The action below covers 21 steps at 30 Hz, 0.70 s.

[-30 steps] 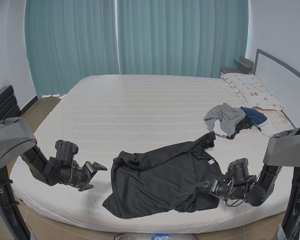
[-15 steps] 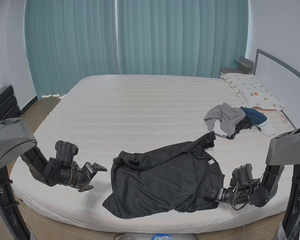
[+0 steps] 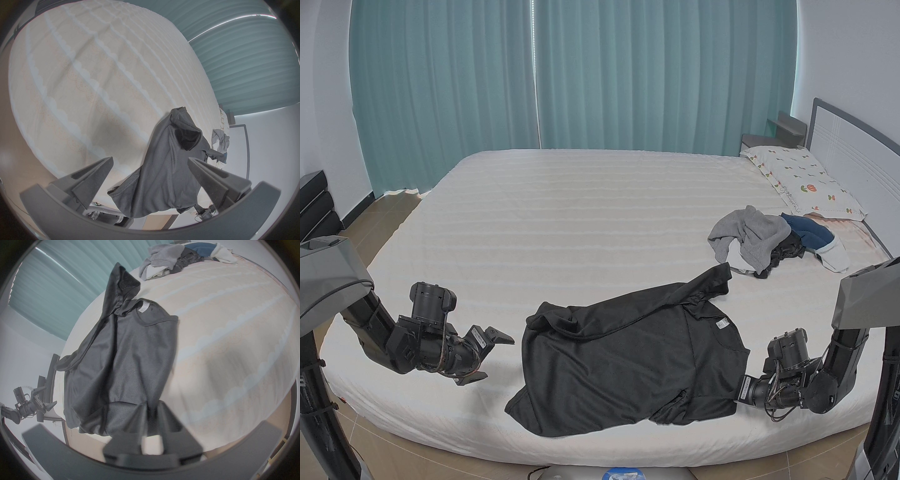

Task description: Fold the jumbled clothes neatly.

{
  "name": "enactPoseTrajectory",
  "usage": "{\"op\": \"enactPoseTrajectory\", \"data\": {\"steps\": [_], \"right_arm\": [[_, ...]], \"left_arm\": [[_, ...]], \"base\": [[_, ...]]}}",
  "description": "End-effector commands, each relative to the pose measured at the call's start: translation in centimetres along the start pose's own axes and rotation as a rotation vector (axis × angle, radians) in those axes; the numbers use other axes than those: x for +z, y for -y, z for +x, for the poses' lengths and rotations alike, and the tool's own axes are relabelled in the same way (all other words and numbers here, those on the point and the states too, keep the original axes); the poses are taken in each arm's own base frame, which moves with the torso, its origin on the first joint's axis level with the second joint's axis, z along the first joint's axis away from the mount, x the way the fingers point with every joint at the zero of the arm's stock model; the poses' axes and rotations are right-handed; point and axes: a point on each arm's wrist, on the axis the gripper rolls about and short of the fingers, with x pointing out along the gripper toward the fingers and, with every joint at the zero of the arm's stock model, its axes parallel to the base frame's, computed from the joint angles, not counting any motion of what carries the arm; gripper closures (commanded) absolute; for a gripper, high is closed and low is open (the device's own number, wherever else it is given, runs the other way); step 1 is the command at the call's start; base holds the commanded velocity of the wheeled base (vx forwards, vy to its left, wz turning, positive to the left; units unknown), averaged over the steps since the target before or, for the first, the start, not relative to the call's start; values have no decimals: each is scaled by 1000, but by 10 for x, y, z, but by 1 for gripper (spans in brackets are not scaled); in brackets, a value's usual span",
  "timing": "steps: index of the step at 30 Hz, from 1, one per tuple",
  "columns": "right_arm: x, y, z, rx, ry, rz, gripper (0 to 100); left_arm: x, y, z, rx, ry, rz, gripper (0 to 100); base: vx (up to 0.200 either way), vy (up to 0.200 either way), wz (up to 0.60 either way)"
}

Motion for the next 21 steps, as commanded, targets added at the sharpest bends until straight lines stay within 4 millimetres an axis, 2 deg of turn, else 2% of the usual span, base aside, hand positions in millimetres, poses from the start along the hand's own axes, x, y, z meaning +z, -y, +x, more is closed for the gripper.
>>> {"op": "enactPoseTrajectory", "data": {"steps": [1,3,5,10,13,21], "right_arm": [[9,3,-12,6,45,7,100],[13,3,-19,14,70,11,100],[26,4,-39,34,147,20,100],[46,14,-55,38,245,54,100],[51,19,-55,28,258,70,100],[62,35,-30,-9,275,106,100]], "left_arm": [[-8,-6,-4,19,-17,1,0],[-9,-7,-6,19,-20,3,0],[-12,-6,-6,22,-27,10,0],[-26,-9,-3,71,-32,72,0],[-35,-11,-2,93,-46,117,0],[-59,-12,6,185,-35,248,0]], "base": [[0,0,0],[0,0,0],[0,0,0],[0,0,0],[0,0,0],[0,0,0]]}}
